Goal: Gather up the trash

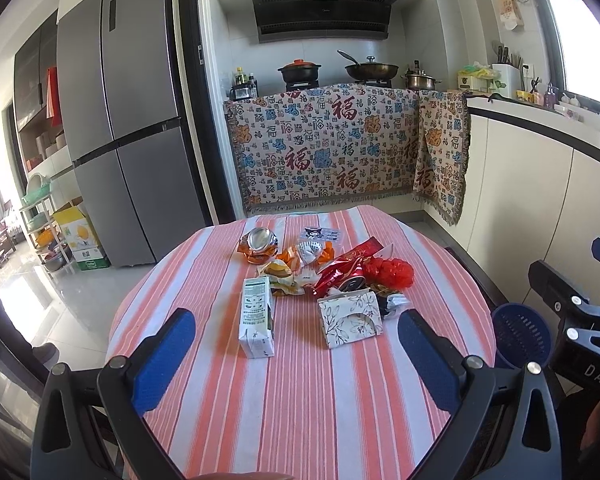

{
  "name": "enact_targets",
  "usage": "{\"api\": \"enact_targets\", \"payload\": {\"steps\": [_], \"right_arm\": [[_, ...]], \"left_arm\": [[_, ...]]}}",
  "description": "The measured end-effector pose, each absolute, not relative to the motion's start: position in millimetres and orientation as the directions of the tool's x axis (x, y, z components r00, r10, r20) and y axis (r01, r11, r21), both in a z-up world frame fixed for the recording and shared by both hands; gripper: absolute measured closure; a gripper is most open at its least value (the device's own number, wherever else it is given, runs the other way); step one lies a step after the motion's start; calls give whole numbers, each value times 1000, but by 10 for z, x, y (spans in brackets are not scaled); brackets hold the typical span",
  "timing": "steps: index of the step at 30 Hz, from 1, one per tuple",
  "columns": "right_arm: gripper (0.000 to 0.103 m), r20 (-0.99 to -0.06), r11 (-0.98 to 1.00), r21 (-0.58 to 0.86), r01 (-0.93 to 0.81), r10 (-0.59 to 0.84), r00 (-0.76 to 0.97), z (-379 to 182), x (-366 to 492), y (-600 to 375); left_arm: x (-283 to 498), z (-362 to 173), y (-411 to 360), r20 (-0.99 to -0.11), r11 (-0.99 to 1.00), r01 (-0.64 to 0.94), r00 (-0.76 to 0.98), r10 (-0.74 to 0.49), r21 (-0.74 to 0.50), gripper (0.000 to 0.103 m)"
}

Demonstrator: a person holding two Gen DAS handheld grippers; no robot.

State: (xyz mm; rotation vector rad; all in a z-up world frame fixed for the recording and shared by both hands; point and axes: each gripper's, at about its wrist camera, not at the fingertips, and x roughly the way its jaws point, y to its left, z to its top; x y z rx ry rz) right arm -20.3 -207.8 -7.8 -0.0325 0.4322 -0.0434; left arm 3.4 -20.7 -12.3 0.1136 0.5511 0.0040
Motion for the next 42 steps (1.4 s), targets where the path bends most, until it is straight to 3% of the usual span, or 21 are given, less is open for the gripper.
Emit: {"api": "enact_targets", "payload": {"steps": [42], "right_arm": [[0, -470, 998, -51, 30, -50, 881, -222, -118, -2090]], "left_arm": [[99, -196, -280, -560, 994, 38, 828, 27, 104, 0]]}}
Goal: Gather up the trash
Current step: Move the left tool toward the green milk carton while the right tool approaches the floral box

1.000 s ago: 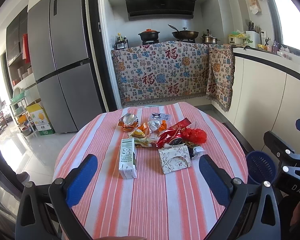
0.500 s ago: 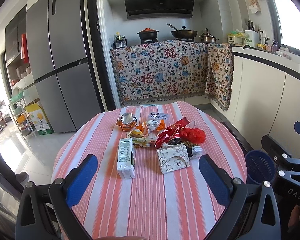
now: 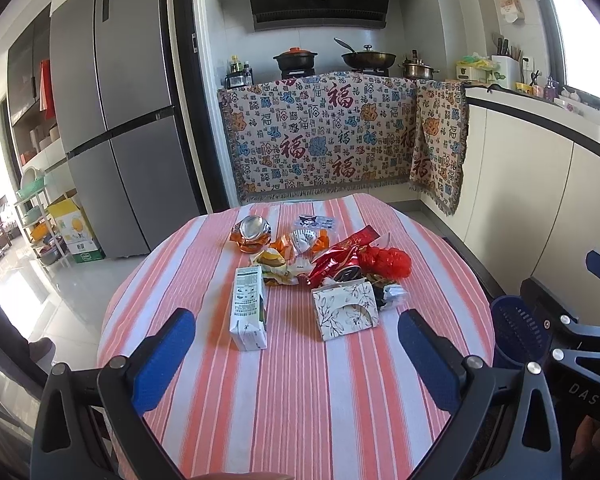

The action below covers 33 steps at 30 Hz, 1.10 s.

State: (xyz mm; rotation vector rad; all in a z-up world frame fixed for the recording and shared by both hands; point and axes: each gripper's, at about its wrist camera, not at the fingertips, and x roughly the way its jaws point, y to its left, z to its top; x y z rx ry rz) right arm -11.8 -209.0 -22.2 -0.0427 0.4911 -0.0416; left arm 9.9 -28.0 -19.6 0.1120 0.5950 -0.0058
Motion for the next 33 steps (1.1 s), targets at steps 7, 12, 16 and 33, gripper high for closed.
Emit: {"api": "enact_targets", "payload": {"steps": [7, 12, 16, 33], "right_arm": [[0, -485, 998, -54, 27, -50, 873, -297, -92, -2092], [0, -501, 999, -32, 13, -28, 865, -543, 9, -2095], [0, -579, 1000, -19, -8, -4, 815, -901, 163, -2085], [0, -774, 991, 21, -130, 98, 626, -1776, 826, -1841]], "left_arm": [[128, -250, -275, -576, 994, 42, 817, 24, 100, 0], [268, -638, -173, -664, 994, 60, 747, 12, 86, 0], [424, -1131, 9, -752, 999, 32, 659, 9, 40, 0], [1049, -1777, 352, -834, 998, -41, 548, 66, 51, 0]]}}
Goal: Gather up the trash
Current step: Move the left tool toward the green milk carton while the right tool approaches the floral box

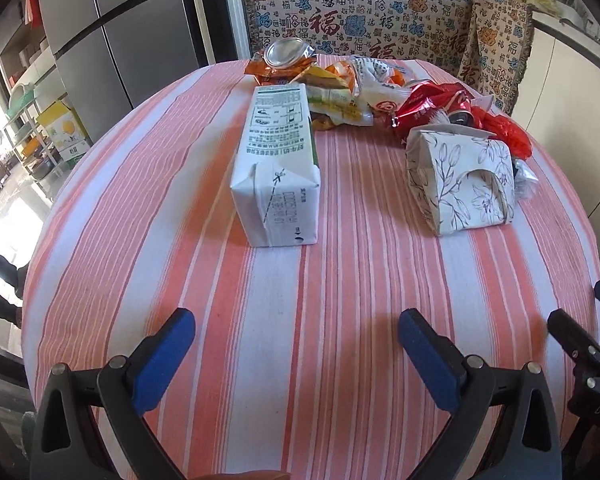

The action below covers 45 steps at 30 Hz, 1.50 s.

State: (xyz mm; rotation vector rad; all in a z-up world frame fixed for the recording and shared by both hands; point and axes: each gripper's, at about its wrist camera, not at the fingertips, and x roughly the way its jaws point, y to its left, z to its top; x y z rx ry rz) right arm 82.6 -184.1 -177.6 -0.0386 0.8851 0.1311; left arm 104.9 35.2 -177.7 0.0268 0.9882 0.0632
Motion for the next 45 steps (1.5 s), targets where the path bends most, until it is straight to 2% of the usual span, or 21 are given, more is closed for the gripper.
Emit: {"api": "enact_targets", "payload": {"steps": [2, 8, 15, 21, 25, 29, 37, 40, 42, 45], "right_arm": [[0, -768, 991, 20, -132, 100, 633, -1791, 847, -1842], [0, -761, 988, 23, -155, 118, 638, -1796, 868, -1860], [0, -745, 988, 20, -153, 117, 657, -1805, 849, -1850], [0, -742, 988, 20, -150, 115, 661, -1810, 839, -1849], [0, -741, 989, 19, -150, 114, 661, -1807, 846, -1842], [0, -737, 989, 17, -149, 113, 667, -1802, 851, -1833], [0, -728, 989, 16, -146, 112, 676, -1802, 858, -1826], [0, -726, 989, 16, -145, 112, 678, -1805, 861, -1827], [0, -726, 989, 16, -146, 112, 679, -1806, 864, -1826], [0, -735, 989, 18, -149, 114, 669, -1801, 883, -1824]], "left_arm": [[1096, -1794, 404, -838, 999, -44, 545, 30, 7, 0], [1089, -1796, 414, -817, 999, -38, 576, 33, 14, 0], [1166, -1771, 428, -833, 1000, -17, 553, 15, 7, 0], [1436, -1464, 469, -788, 1000, 22, 615, 3, 21, 0], [1681, -1429, 585, -794, 1000, 19, 608, -3, 10, 0], [1846, -1483, 836, -812, 1000, -13, 583, 2, -7, 0], [1947, -1442, 1550, -819, 979, -134, 571, -48, -151, 0], [1980, -1476, 1694, -828, 975, -159, 559, -41, -156, 0], [1967, -1479, 1720, -821, 972, -119, 561, -104, -204, 0], [1939, -1505, 1637, -784, 949, 15, 560, -268, -314, 0]]}}
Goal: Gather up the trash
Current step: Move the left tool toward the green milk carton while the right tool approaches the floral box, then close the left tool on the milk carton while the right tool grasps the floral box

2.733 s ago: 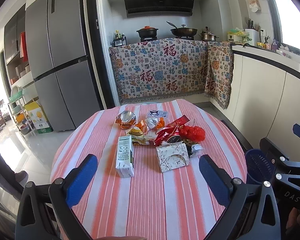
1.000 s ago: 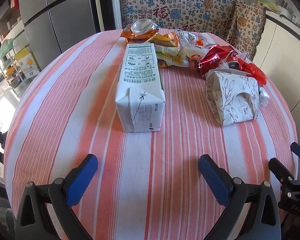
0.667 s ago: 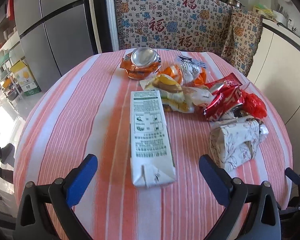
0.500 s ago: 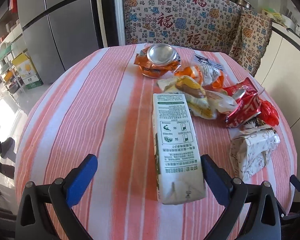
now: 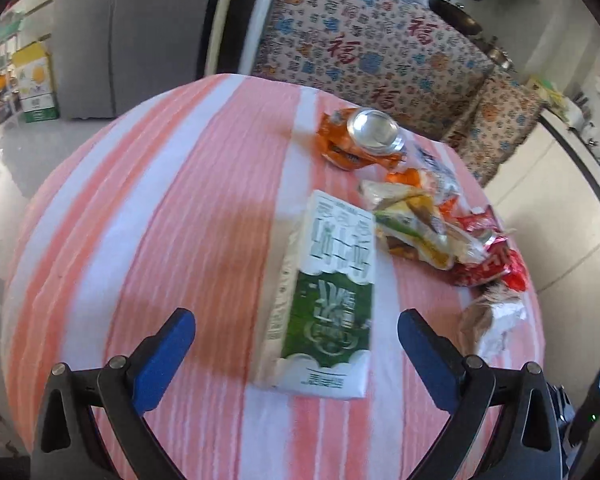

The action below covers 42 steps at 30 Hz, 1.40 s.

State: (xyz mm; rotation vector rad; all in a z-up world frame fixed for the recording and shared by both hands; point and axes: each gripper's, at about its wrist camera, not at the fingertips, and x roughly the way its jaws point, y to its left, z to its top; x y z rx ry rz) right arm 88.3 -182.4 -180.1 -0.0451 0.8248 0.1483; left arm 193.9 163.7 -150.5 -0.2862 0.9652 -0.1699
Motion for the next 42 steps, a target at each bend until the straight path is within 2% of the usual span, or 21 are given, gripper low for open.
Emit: {"api": "enact_targets", "payload": {"steps": [3, 10, 15, 17, 21, 23, 24, 27, 30, 32, 36, 39, 42], "right_arm": [[0, -764, 985, 40, -169, 139, 630, -1763, 947, -1840], [0, -748, 928, 133, -348, 324, 579, -1629, 1185, -1657], [0, -763, 905, 163, -392, 368, 532, -1727, 1418, -1450], [0, -766, 901, 140, -410, 361, 532, -1728, 1463, -1370], [0, -765, 890, 180, -419, 395, 509, -1689, 1564, -1269], [0, -756, 879, 195, -435, 418, 505, -1676, 1595, -1195], [0, -751, 868, 205, -452, 436, 496, -1668, 1597, -1150], [0, -716, 782, 290, -552, 559, 417, -1628, 1553, -966], [1, -605, 565, 504, -653, 771, 200, -1576, 1385, -900], [1, -611, 571, 462, -678, 760, 224, -1523, 1294, -948], [1, -647, 712, 263, -651, 630, 428, -1327, 1389, -1091], [1, -699, 744, 195, -639, 562, 442, -1273, 1649, -996], [2, -755, 714, 167, -680, 536, 377, -1358, 1886, -762]], "left_arm": [[1969, -1615, 1466, -801, 962, 75, 538, -262, -264, 0], [2005, -1759, 1217, -818, 997, 83, 572, -55, -9, 1], [1990, -1722, 1267, -808, 998, 66, 588, -46, -9, 1], [1948, -1691, 1295, -799, 998, 63, 600, -44, -8, 4], [1868, -1667, 1378, -794, 998, 56, 606, -38, -5, 19], [1826, -1658, 1439, -791, 998, 58, 611, -36, -1, 34], [1801, -1663, 1474, -792, 998, 55, 610, -32, 2, 46], [1742, -1639, 1577, -786, 999, 37, 618, -31, -10, 49], [1676, -1650, 1695, -785, 999, 16, 618, -35, -32, 50], [1648, -1659, 1730, -788, 999, 16, 614, -46, -47, 52], [1609, -1643, 1707, -789, 998, 41, 610, -65, -51, 53], [1598, -1641, 1626, -792, 996, 69, 604, -89, -60, 53], [1543, -1619, 1541, -793, 993, 96, 600, -110, -66, 53]]}}
